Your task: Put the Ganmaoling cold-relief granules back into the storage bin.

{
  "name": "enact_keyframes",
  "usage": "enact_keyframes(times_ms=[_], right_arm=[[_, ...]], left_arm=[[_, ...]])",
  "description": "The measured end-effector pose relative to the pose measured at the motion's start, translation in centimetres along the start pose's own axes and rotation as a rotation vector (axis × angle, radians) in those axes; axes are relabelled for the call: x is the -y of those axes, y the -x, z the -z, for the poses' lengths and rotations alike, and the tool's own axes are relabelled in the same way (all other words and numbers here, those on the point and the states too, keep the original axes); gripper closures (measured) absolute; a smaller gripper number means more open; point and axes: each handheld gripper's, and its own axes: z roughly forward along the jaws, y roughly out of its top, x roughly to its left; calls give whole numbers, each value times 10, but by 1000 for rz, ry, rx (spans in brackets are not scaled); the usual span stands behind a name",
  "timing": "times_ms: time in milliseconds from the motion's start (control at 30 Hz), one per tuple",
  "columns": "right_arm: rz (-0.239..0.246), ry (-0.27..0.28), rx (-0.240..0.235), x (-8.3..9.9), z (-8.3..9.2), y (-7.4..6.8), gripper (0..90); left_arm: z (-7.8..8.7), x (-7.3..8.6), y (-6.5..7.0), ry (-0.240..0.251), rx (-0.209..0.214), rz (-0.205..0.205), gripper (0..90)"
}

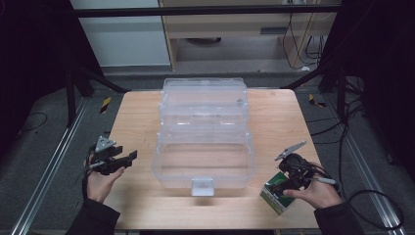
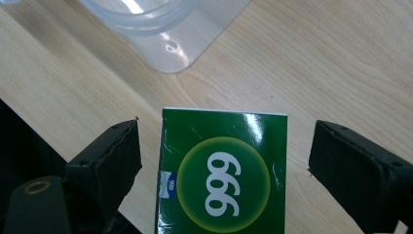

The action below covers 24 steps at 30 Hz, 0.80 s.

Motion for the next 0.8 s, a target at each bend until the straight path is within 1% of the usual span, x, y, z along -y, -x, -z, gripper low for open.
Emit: enact_keyframes(times_ms=[133, 333, 433, 567, 667, 800], right_arm=[[1, -22, -15, 1, -1, -1, 110], [4, -66, -20, 4, -6, -2, 94], [-1, -79, -24, 5, -9, -2, 88], [4, -107, -31, 7, -11, -2, 77], [0, -120, -30, 8, -13, -2, 77], [-3, -139, -25, 10, -19, 2, 80]], left_arm=[[0, 0, 0, -3, 2, -1, 358], [-3, 1, 1, -19, 2, -8, 357], [-3, 1, 1, -21, 4, -11, 357], [-4, 1, 1, -22, 4, -10, 357], [-5, 1, 1, -24, 5, -9, 357], [-5, 2, 1, -27, 3, -14, 357]])
